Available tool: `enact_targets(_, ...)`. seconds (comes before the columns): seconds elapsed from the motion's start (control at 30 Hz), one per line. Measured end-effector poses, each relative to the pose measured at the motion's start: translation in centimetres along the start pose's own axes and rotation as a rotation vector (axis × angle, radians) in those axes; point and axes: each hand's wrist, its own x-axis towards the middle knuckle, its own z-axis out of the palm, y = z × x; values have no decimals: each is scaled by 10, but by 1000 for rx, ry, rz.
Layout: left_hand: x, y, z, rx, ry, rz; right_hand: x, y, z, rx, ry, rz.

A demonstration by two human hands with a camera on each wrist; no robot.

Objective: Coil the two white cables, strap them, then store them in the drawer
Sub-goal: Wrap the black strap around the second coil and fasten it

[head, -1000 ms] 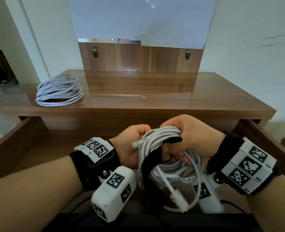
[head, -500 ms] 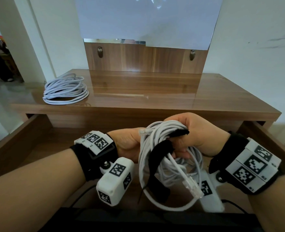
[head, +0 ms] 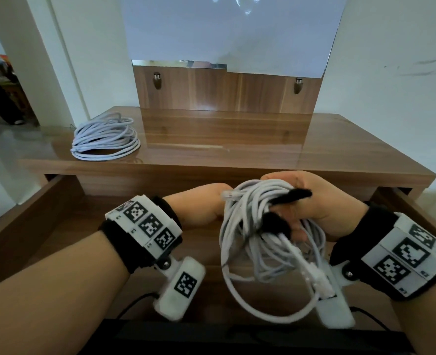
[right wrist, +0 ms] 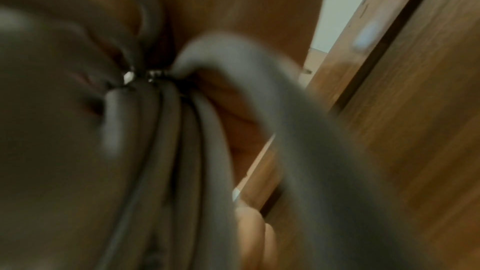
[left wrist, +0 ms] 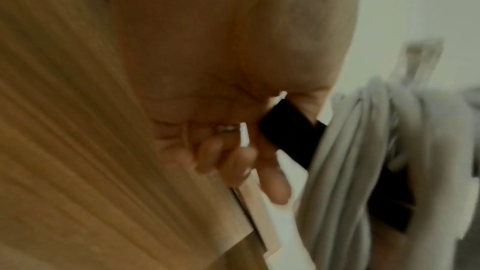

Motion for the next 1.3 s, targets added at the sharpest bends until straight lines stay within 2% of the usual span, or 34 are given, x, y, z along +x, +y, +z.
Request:
enact_targets(0.07, 1, 2, -1, -182, 111, -1, 0, 1, -3, 72, -65, 28)
enact_targets(0.13, 2, 8, -2, -560, 176, -27, 2, 5, -3, 84, -77, 58)
enact_targets(0.23, 2, 7, -8, -998, 174, -160, 5, 11, -3, 72, -63, 88)
enact_targets(0.33, -5, 8, -25, -1265, 58, -141, 7, 14, -2, 65, -48, 104)
enact_targets(0.43, -10, 12, -30, -1169, 1, -44, 8, 18, 1, 42, 0, 162)
enact_targets(0.47, -10, 14, -26, -1070, 46, -10, 8, 19, 1, 39, 22, 182)
enact_targets(0.53, -9, 21, -14, -782, 254, 163, 10, 22, 0, 55, 78, 216)
enact_targets(0.63, -15, 30, -5, -165, 504, 420, 10, 20, -11, 208, 95, 223)
enact_targets(0.77, -28, 39, -6, 244, 598, 609, 8, 15, -17, 424, 64, 231)
enact_targets(0.83, -32, 42, -6, 399, 575, 666, 9, 15, -13, 417, 136, 264)
enact_targets(0.93, -32, 44, -2, 469, 446, 677, 11, 16, -8, 326, 352, 334)
enact_targets(1.07, -28, 43, 16, 549, 186, 702, 9, 12, -4, 93, 413, 399)
enact_targets(1.13, -28, 41, 19, 551, 102, 681, 7, 10, -2, -18, 429, 417)
enact_targets(1.17, -29, 41, 18, 505, 62, 656, 6, 11, -2, -63, 454, 396)
enact_targets(1.23, -33, 43, 13, 273, -4, 614, 6, 13, -5, -112, 523, 324)
enact_targets(1.27, -33, 43, 11, 126, 28, 621, 6, 13, -6, -121, 556, 283)
enact_targets(1.3, -31, 42, 8, -11, 138, 632, 7, 13, -6, -130, 580, 256)
